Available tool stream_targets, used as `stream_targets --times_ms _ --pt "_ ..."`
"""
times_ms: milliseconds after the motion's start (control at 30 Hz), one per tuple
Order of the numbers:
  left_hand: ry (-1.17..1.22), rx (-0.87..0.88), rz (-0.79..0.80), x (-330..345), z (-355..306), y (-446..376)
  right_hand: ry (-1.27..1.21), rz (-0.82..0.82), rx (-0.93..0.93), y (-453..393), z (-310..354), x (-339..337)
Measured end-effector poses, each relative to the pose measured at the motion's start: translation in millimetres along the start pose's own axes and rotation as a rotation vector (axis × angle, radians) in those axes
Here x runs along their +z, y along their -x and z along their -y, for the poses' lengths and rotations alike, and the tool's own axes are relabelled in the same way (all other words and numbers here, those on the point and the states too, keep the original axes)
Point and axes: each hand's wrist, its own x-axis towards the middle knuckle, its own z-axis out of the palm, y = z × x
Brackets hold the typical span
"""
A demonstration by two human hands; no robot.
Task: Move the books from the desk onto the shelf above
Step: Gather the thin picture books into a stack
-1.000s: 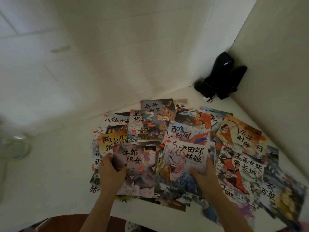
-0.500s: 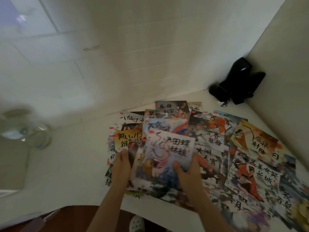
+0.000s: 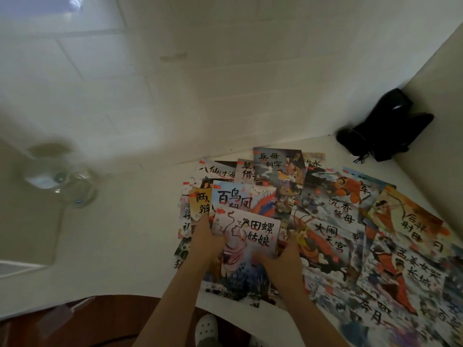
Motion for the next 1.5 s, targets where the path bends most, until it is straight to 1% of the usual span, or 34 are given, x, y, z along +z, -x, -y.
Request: stream_targets --times_ms 33,100,200,267,333,400,467,533,667,800,867,967,1100,1167,1233,1267,1333,1400,1433,1500 --pt "0.019 0.060 0.033 -3.0 -1.5 7.0 -0.025 0.022 -0.028 1.1 6.5 -4.5" --pt "0.121 0.158 0.096 -12.2 -9.8 18.8 -0.030 0.031 -0.180 0.7 19.2 -11.8" --pt "0.229 0.350 0.141 -30.9 -30.1 20.9 -0.145 0.057 -0.346 -0.2 47.0 -14.1" --pt "0.221 0.477 0.135 -42.0 -38.6 16.1 -0.148 0.068 -0.439 -1.7 57.6 -14.9" --pt "0.131 0.530 0.116 -45.6 -36.4 10.4 -0.108 0.087 -0.509 -2.6 56.9 -16.0" --pt "0.028 0.499 0.102 -41.4 -24.8 7.5 -0.054 0.109 -0.510 -4.0 44.9 -11.3" --pt "0.001 0.465 0.092 -34.7 -13.8 5.9 -0.029 0.098 -0.486 -5.9 36.7 -5.0" --pt "0.012 0.428 0.095 -29.1 -5.5 2.6 -0.038 0.087 -0.474 -9.3 32.3 1.7" --pt "0.045 0.408 0.085 -22.5 -1.9 -5.2 -0.109 0.071 -0.449 -10.5 37.0 10.6" --pt "0.154 0.396 0.091 -23.5 -4.1 -7.6 -0.113 0.013 -0.471 -13.6 41.3 12.4" --pt "0.151 0.414 0.088 -24.3 0.3 -8.7 -0.105 -0.034 -0.476 -14.6 38.7 11.4" --pt "0.115 0.447 0.069 -22.5 5.2 -7.1 -0.179 -0.031 -0.410 -17.1 34.1 13.0" --pt "0.153 0.482 0.056 -14.9 0.4 -3.2 -0.132 -0.073 -0.399 -12.5 38.2 25.3" --pt "0.130 0.479 0.045 -10.6 -7.7 -3.1 -0.111 -0.107 -0.388 -8.3 40.0 29.2" --pt "0.098 0.423 -0.018 -12.0 -13.4 -6.7 -0.049 -0.107 -0.373 -11.7 43.9 27.8" --pt "0.045 0.369 -0.067 -14.1 -11.1 -10.8 0.029 -0.085 -0.365 -16.4 45.5 26.6" --pt "-0.201 0.211 -0.184 -18.9 -0.8 -18.6 0.241 -0.013 -0.330 -27.0 48.2 26.1" --pt "-0.452 0.012 -0.247 -16.7 4.8 -18.1 0.409 0.039 -0.276 -36.6 47.1 32.7" --pt "-0.487 -0.034 -0.249 -13.5 5.3 -16.5 0.455 0.042 -0.256 -38.3 48.2 37.9" --pt "-0.433 -0.060 -0.239 -7.6 7.0 -16.4 0.469 0.038 -0.249 -40.7 48.1 47.0"
